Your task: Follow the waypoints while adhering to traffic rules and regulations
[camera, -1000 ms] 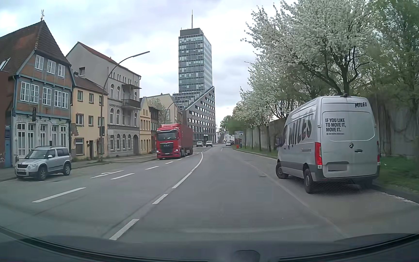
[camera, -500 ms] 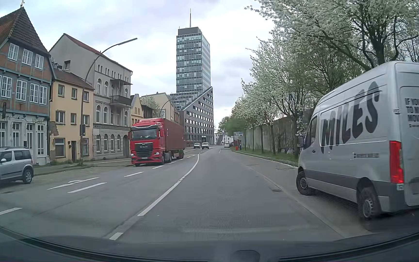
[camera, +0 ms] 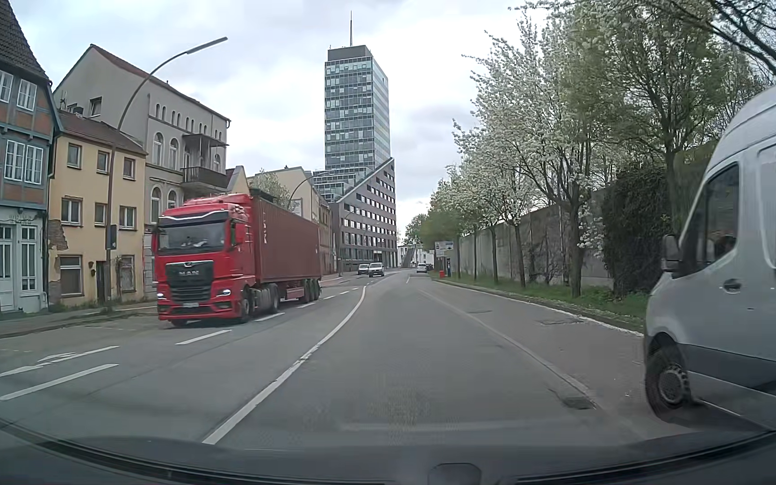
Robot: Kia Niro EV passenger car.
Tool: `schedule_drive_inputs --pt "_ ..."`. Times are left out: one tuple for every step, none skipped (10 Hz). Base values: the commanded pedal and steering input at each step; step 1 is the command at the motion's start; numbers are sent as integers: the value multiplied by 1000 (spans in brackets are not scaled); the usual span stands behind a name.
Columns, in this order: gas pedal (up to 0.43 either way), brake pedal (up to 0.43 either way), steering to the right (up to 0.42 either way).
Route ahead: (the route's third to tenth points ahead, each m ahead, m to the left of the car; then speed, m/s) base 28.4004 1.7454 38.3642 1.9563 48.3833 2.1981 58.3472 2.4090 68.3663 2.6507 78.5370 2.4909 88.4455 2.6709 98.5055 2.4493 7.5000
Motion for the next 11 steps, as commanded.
schedule_drive_inputs --pt "110 0 -17" --pt "110 0 -17" --pt "110 0 -15" --pt "110 0 -12" --pt "110 0 -10" --pt "110 0 -10" --pt "110 0 -9" --pt "110 0 -7" --pt "110 0 -7" --pt "110 0 -7" --pt "110 0 -8"
